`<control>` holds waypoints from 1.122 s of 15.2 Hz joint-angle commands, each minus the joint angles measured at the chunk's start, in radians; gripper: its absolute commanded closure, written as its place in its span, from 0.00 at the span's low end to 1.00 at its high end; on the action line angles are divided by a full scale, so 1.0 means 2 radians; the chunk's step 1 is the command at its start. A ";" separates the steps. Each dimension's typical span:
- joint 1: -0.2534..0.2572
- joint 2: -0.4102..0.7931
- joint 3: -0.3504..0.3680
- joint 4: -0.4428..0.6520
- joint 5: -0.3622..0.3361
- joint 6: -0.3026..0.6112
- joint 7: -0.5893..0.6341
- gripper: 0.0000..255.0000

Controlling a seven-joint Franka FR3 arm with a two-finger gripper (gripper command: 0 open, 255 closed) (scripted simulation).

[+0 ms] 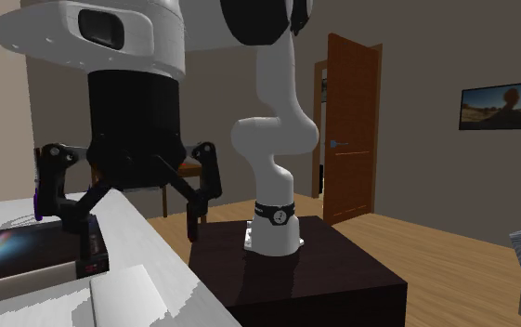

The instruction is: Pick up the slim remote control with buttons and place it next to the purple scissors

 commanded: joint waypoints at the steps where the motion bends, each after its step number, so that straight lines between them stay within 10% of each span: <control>1: -0.004 0.034 -0.006 0.023 0.023 0.008 -0.030 0.00; 16: -0.007 0.066 -0.003 0.004 0.043 0.056 -0.045 0.00; 17: -0.007 0.066 -0.003 0.004 0.043 0.056 -0.045 1.00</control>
